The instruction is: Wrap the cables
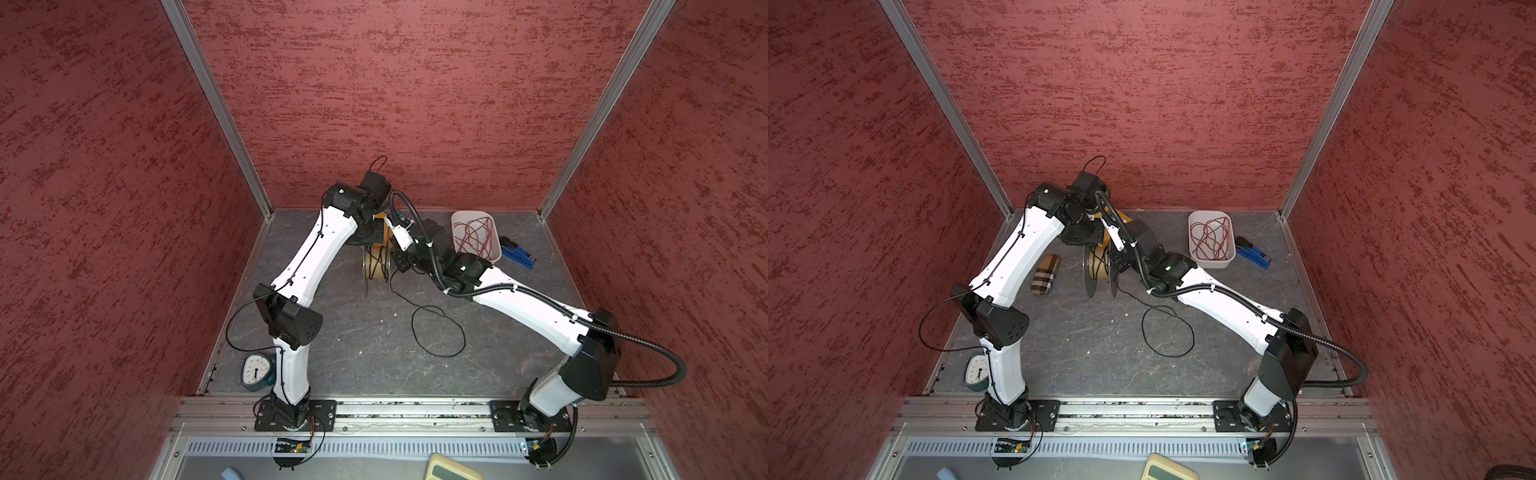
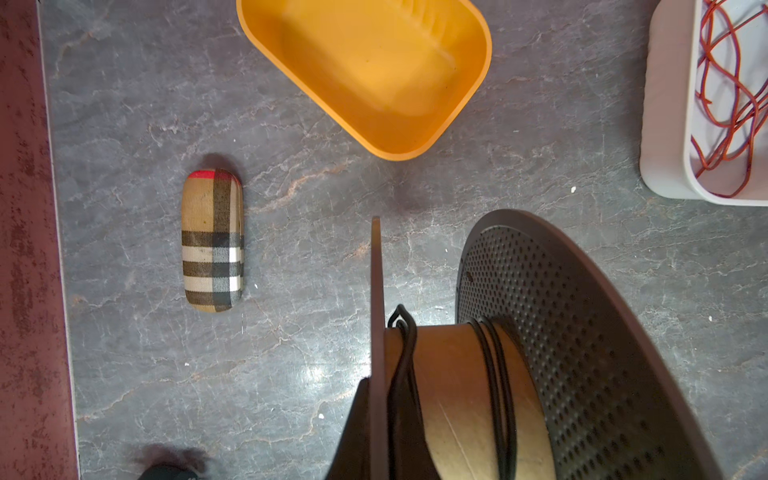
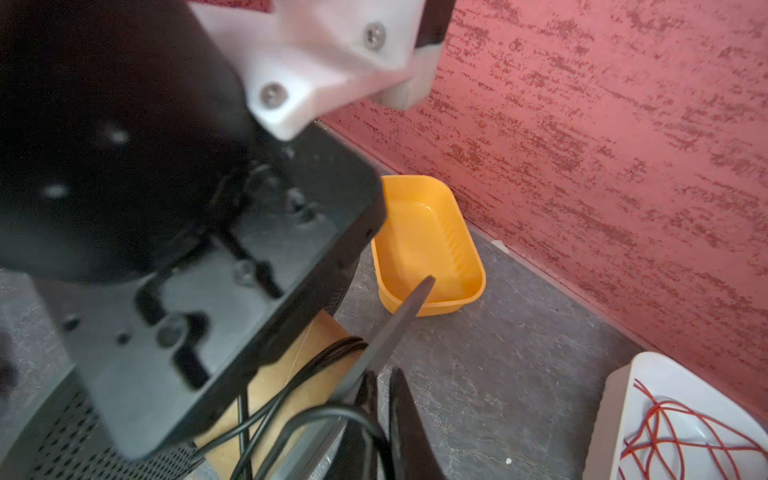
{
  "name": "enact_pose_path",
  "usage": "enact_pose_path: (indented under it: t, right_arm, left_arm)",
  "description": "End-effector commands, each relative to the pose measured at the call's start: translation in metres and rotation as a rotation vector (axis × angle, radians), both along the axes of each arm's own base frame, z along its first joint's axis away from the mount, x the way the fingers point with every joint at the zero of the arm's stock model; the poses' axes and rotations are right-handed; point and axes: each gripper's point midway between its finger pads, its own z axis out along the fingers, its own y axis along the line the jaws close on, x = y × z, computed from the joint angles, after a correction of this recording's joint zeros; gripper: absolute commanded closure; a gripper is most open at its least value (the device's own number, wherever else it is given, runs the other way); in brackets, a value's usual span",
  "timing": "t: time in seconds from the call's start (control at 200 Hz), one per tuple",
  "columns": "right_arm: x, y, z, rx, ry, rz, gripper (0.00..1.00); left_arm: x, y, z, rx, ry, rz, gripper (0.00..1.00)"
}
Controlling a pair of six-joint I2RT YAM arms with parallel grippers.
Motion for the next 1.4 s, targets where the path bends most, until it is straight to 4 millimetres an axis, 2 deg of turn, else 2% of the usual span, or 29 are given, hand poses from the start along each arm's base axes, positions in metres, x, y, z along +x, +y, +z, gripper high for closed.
enact_pose_path:
  t: [0.0,0.261,0.446,0.631,0.802,0.897,1.037,1.182,1.393]
  right_arm:
    - [0.036,-0.026,0.028,0.091,-0.011,-0.118,0.91]
    - [0.063,-0.041,0.02,0.085,0.061,-0.108,0.87]
    - [0.063,-0.037,0.008,0.109,0.126,-0.01,0.87]
    - [0.065,-0.032,-0.013,0.122,0.202,0.026,0.86]
    - [0.076,-0.036,-0.036,0.176,0.307,0.032,0.78]
    - [0.083,-0.042,-0.045,0.19,0.344,0.013,0.77]
    - [0.085,-0.045,-0.047,0.228,0.376,0.021,0.67]
    - [0.082,-0.04,-0.047,0.291,0.412,0.059,0.36]
    - [0.077,-0.03,-0.05,0.381,0.451,0.114,0.25]
  left_arm:
    - [-0.048,0.029,0.014,0.116,0.098,-0.065,1.0]
    - [-0.054,0.017,0.018,0.136,0.07,-0.136,1.0]
    - [-0.054,0.011,0.025,0.127,0.055,-0.142,1.0]
    - [-0.054,-0.003,0.042,0.038,0.003,-0.18,1.0]
    - [-0.058,-0.018,0.057,-0.063,-0.041,-0.239,1.0]
    - [-0.062,-0.027,0.067,-0.123,-0.072,-0.276,1.0]
    - [-0.066,-0.033,0.079,-0.189,-0.102,-0.302,1.0]
    - [-0.069,-0.041,0.081,-0.262,-0.079,-0.311,1.0]
    - [-0.068,-0.046,0.086,-0.365,-0.058,-0.297,1.0]
